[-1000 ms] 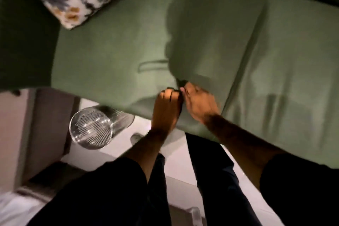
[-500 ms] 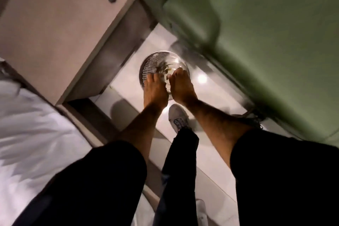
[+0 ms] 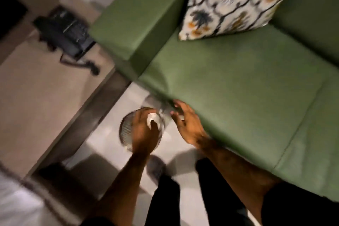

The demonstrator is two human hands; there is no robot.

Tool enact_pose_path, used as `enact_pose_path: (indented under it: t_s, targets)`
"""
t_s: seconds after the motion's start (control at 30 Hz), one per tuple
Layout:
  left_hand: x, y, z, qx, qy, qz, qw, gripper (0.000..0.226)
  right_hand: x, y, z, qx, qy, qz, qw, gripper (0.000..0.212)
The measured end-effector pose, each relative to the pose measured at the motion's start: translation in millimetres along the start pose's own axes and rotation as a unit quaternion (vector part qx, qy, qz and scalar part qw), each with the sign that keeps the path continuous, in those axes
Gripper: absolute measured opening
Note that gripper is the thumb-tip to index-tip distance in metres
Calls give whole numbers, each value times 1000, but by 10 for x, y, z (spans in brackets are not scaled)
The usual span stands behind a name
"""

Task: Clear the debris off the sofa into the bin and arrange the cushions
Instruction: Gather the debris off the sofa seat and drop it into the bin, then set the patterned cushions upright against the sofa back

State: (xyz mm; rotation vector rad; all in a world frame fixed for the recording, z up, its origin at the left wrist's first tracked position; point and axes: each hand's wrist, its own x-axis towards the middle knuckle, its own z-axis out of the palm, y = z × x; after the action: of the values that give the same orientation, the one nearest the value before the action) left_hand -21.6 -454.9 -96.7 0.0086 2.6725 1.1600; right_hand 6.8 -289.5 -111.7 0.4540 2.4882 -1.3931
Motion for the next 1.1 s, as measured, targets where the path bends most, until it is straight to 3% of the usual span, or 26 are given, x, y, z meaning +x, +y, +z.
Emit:
enact_pose_path:
  t_s: [0.2,0.37,0.5,0.57,0.63,0.77,0.87,1.1]
  targets:
    - [1267,1559,337,-79,11,137,987,44,981,-80,-1949,83,211,-6,974,69]
    - [2254,2432,476,-148,19,25,988,89,1802,18,-3214,147,286,45,946,113]
    - [2705,2733,523,-176,2,0,984,112,2076,214,-3799,126,214,107,963,139]
    - [2803,2769,588,-179,0,4,984,111,2182,279,-3921,115,164,98,975,138]
    - [2830,2781,683,-180,-2,20,983,108,2279,322,-3976,142,122,60,980,123]
    - [2838,2743,773,-194,-38,22,980,104,2305,432,-3860,209,103,26,972,97]
    - [2846,2798,814,-170,-86,11,982,108,2093,567,-3783,227,146,29,962,98]
    - [2552,3322,1493,-125,-212,102,964,81,1010,1176,-3921,273,298,93,910,105]
